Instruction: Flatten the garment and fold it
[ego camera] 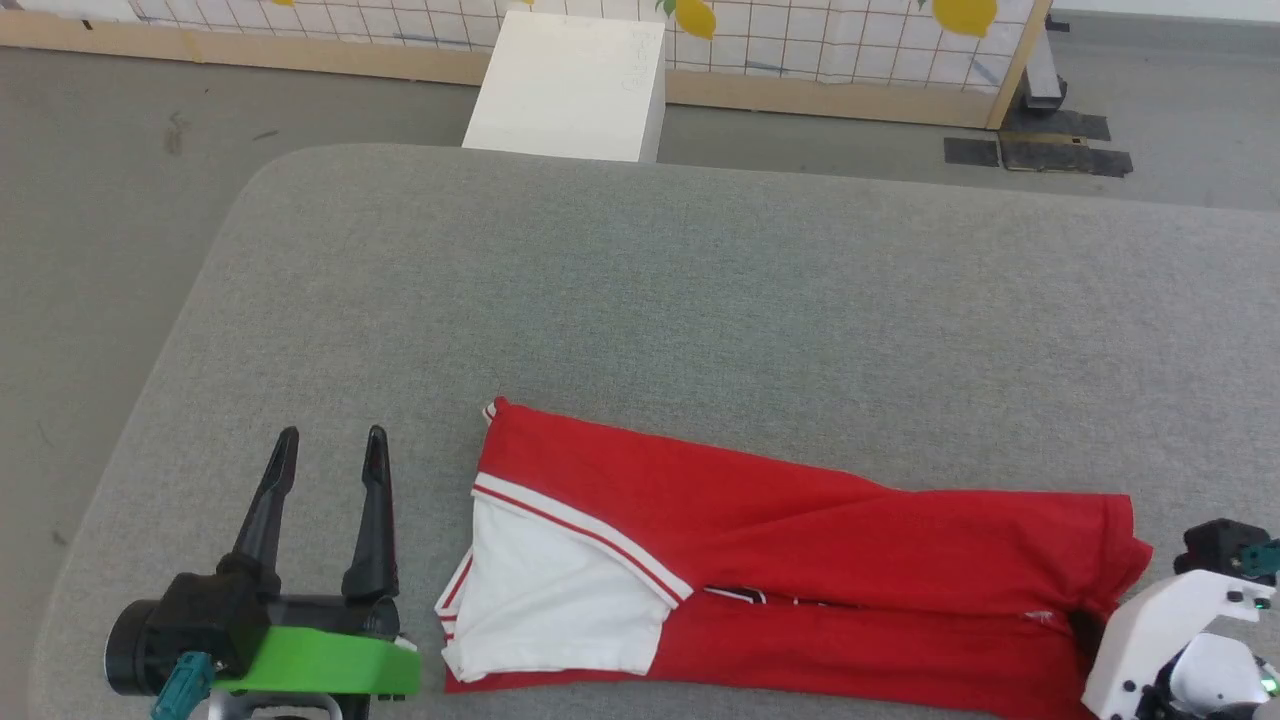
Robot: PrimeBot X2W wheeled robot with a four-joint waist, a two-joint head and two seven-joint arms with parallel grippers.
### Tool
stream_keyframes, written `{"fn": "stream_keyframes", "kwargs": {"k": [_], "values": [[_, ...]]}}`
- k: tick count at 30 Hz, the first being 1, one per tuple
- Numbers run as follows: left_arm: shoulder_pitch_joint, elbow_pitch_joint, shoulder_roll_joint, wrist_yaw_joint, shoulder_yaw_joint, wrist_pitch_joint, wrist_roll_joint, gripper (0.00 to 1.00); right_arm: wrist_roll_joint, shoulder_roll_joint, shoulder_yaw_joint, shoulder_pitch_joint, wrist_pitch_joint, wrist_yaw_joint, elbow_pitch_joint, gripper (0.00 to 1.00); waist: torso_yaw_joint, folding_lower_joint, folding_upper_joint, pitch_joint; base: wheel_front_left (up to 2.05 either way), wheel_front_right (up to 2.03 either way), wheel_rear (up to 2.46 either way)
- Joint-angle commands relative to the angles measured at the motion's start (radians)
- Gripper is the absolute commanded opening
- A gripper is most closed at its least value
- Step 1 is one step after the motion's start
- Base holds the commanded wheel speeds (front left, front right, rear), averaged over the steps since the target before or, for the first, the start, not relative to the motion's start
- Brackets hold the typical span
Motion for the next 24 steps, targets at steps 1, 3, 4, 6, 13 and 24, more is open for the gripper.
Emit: {"fn": "stream_keyframes", "kwargs": {"k": [1,3,4,6,13,24], "values": [[-0.007,0.005,-0.007,-0.008,0.005,-0.004,0.004,1.0,0.006,0.042,0.026,0.028,-0.002,0.008,0.03,0.0,-0.003,0.0,0.0,-0.005,0.0,0.0,0.0],[-0.005,0.009,-0.01,-0.011,0.01,-0.004,0.005,1.0,-0.005,0.042,0.011,0.021,-0.025,0.008,0.022,0.0,-0.006,0.0,0.0,-0.012,0.0,0.0,0.0],[-0.004,0.012,-0.012,-0.012,0.012,-0.004,0.005,1.0,-0.013,0.041,0.001,0.017,-0.037,0.008,0.016,0.0,-0.008,0.0,0.0,-0.016,0.0,0.0,0.0],[-0.001,0.016,-0.016,-0.014,0.018,-0.004,0.005,1.0,-0.04,0.017,-0.05,0.001,-0.079,0.008,0.001,0.0,-0.013,0.0,0.0,-0.025,0.0,0.0,0.0],[-0.002,0.019,-0.021,-0.015,0.014,-0.004,-0.004,1.0,-0.087,-0.088,-0.155,-0.024,-0.092,0.008,0.028,0.0,-0.015,0.0,0.0,-0.031,0.0,0.0,0.0],[0.003,0.025,-0.022,-0.016,0.008,-0.004,-0.01,1.0,-0.107,-0.179,-0.211,-0.032,-0.1,0.008,0.066,0.0,-0.016,0.0,0.0,-0.038,0.0,0.0,0.0]]}}
